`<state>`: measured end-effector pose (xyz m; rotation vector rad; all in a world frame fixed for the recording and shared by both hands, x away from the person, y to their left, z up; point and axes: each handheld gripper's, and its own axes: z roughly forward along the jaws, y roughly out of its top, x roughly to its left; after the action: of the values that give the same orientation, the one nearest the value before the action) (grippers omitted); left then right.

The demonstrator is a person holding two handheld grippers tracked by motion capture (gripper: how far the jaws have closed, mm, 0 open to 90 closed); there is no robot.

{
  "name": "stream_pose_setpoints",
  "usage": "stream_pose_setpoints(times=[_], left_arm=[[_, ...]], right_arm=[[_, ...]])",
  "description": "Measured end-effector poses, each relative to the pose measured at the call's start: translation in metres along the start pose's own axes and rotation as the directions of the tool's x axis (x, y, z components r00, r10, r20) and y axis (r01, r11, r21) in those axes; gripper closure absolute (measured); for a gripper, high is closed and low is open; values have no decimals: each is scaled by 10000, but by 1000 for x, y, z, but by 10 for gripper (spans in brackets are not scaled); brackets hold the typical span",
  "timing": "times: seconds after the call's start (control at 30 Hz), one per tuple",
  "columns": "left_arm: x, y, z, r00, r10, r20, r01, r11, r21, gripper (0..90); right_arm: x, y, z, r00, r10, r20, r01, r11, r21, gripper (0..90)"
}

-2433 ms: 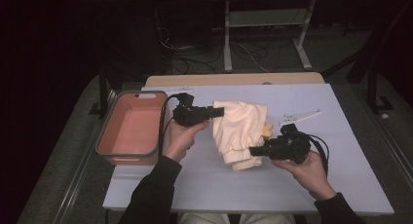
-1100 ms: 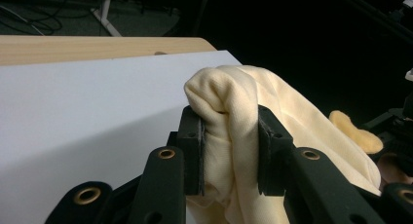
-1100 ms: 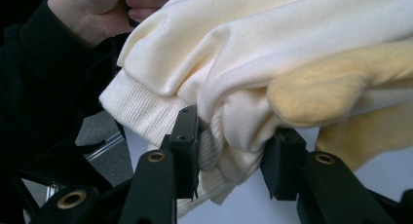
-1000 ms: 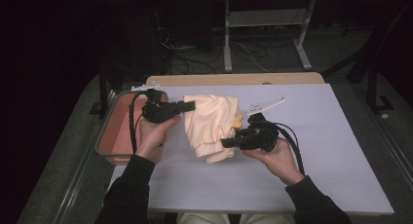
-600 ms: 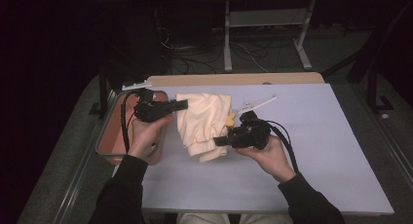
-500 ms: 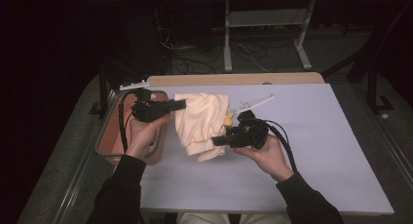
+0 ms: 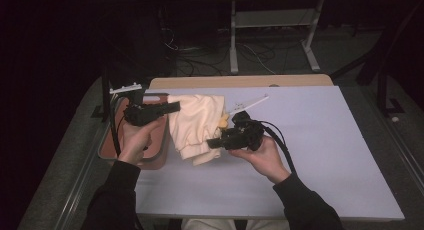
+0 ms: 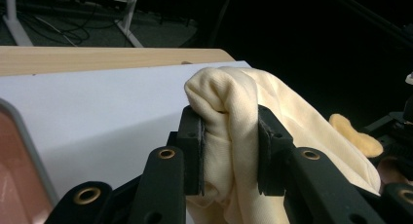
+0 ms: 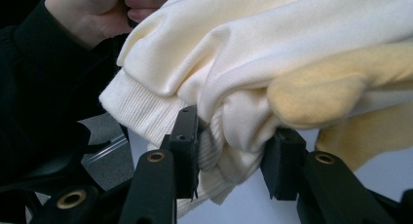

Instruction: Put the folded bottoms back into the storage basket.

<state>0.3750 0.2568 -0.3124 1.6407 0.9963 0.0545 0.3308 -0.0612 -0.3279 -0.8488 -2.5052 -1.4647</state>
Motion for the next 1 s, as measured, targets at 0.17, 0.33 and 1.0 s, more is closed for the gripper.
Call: stream_pose_setpoints(times=[0.17, 0.33, 1.0], left_arm=[[3, 0, -7, 9999, -40, -103, 39, 10000, -30, 687], [6, 1, -13, 9998, -46, -188, 45, 9999, -93, 687], [19, 6, -36, 9984, -174, -547, 159, 9994, -292, 687]], right_arm=[[2, 4, 7, 9999, -101, -70, 101, 9999, 25, 613], [3, 8, 12, 9998, -141, -123, 142, 9999, 46, 613], [10, 27, 33, 9990, -385, -231, 388, 9991, 149, 613]])
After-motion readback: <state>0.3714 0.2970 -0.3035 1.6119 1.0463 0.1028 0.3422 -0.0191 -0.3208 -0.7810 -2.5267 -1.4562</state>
